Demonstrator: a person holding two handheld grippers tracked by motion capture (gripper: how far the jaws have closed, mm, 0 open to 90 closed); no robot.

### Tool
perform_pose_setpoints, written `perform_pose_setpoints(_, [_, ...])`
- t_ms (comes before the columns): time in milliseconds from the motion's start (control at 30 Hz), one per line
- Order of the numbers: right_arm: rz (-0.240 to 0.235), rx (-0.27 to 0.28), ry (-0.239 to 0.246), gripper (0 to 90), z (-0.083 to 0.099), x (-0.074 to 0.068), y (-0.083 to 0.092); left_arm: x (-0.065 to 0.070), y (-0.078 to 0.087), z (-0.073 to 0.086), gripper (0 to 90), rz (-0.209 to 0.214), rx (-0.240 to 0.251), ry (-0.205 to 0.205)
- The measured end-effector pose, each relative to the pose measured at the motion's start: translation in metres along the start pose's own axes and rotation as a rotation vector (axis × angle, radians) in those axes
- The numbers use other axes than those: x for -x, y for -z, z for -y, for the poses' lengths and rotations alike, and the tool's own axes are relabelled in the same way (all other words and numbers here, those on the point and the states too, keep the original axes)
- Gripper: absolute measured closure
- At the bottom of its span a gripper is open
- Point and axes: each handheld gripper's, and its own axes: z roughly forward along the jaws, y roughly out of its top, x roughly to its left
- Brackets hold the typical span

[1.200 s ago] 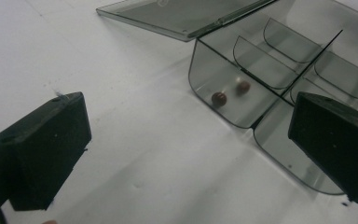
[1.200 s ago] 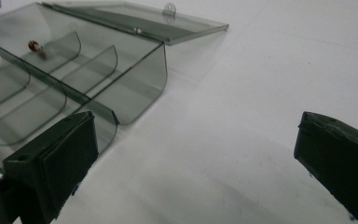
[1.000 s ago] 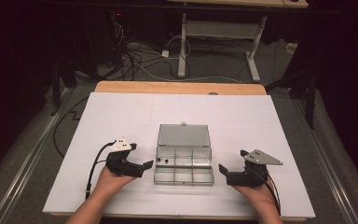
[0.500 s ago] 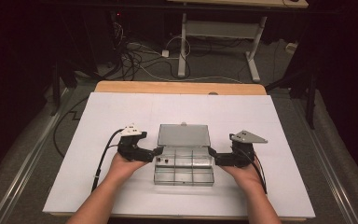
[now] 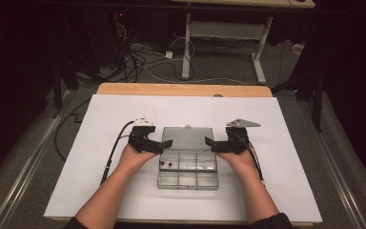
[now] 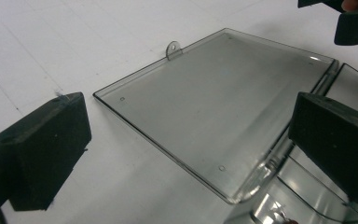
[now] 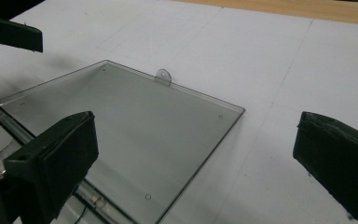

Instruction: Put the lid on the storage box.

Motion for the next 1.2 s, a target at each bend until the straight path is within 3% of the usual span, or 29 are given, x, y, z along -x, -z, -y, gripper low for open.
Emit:
perform_pose_setpoints(367, [-0.031,-0.043,-0.059,1.9,0.000,0.002,-0.022,-0.007,-0.011,-0.001,0.0,0.015,-0.026,0.045])
perform_pose_setpoints(667, [-0.072,-0.133,-0.112,5.1,0.007,0.003,-0.032,-0.001,-0.021,0.003,0.0,0.041,-0.043,0.031])
perform_pose_setpoints(1200, [-0.137,-0.161,-0.204,9.3,0.013,0.002,-0.033,0.005,-0.020,0.002,0.0,0.049,-0.029,0.018])
